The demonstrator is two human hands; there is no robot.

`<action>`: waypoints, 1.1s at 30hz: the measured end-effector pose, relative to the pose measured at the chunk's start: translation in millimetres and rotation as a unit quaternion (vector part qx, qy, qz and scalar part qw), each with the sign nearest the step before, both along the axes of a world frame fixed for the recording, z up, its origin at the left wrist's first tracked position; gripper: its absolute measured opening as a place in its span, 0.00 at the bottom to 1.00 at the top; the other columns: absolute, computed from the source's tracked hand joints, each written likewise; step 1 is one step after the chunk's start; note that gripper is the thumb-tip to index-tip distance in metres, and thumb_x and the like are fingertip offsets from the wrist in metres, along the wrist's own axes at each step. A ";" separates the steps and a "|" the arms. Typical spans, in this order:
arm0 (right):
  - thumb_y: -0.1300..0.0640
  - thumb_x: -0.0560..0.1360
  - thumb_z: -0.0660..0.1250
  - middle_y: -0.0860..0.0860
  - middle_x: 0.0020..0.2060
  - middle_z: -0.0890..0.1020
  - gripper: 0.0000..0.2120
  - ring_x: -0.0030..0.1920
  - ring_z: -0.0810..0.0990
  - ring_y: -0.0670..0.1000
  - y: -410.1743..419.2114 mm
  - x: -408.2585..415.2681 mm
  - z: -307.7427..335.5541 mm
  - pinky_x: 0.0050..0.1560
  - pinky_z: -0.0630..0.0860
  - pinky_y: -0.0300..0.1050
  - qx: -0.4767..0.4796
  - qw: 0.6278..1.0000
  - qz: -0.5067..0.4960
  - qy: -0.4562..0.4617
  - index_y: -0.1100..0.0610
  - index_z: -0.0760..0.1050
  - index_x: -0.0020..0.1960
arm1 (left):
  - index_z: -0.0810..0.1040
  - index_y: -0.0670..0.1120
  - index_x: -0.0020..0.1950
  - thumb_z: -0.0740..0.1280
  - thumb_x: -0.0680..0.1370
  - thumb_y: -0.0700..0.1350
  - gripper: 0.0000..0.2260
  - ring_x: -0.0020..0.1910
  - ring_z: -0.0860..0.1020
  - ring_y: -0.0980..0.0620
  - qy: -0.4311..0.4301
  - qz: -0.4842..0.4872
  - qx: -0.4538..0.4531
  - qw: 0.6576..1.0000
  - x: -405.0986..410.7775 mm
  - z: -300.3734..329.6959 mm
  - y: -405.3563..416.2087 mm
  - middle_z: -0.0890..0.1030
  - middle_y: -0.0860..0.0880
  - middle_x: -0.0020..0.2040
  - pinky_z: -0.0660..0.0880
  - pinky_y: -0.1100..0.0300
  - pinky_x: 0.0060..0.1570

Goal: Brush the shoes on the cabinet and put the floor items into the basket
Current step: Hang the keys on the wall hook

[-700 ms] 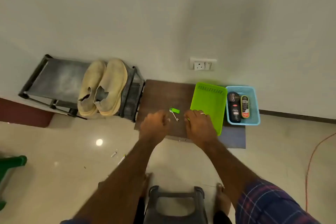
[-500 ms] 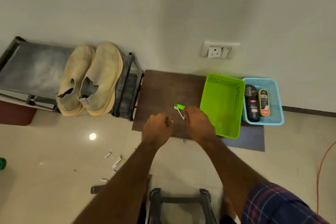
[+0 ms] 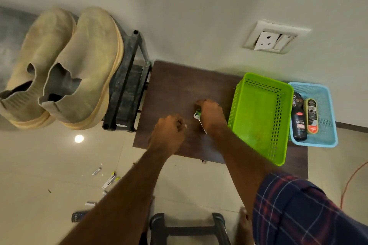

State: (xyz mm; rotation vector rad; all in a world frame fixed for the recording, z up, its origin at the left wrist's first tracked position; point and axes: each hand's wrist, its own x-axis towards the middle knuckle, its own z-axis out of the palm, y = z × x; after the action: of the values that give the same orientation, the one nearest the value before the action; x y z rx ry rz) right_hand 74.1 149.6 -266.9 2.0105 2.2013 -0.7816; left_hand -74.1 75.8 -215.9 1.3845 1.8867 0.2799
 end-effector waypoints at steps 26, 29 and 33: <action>0.62 0.69 0.70 0.56 0.40 0.86 0.03 0.44 0.84 0.59 10.5 43.5 142.7 0.46 0.78 0.49 0.066 0.987 -0.020 0.147 0.56 0.82 0.42 | 0.83 0.52 0.48 0.65 0.75 0.45 0.07 0.44 0.84 0.48 -0.055 -0.058 0.114 0.990 2.8 123.4 51.7 0.85 0.50 0.45 0.82 0.48 0.49; 0.63 0.70 0.69 0.51 0.40 0.86 0.06 0.43 0.83 0.52 20.9 62.1 216.3 0.48 0.79 0.47 0.080 0.979 -0.017 0.189 0.56 0.83 0.44 | 0.82 0.49 0.51 0.67 0.78 0.41 0.06 0.42 0.84 0.47 -0.068 -0.077 0.133 0.986 18.4 185.5 73.8 0.85 0.48 0.46 0.82 0.48 0.49; 0.62 0.73 0.70 0.48 0.41 0.86 0.05 0.42 0.82 0.47 34.0 90.1 326.9 0.47 0.78 0.42 0.124 0.969 0.003 0.215 0.55 0.84 0.46 | 0.82 0.48 0.50 0.65 0.79 0.38 0.08 0.42 0.84 0.46 -0.069 -0.096 0.191 0.974 44.2 283.7 103.3 0.84 0.49 0.46 0.82 0.46 0.48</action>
State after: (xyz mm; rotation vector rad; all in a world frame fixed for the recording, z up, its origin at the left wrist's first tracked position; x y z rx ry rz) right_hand 164.2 183.7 60.0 2.1022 2.6550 -1.0774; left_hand -30.0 179.1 67.8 1.7409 1.6248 0.6516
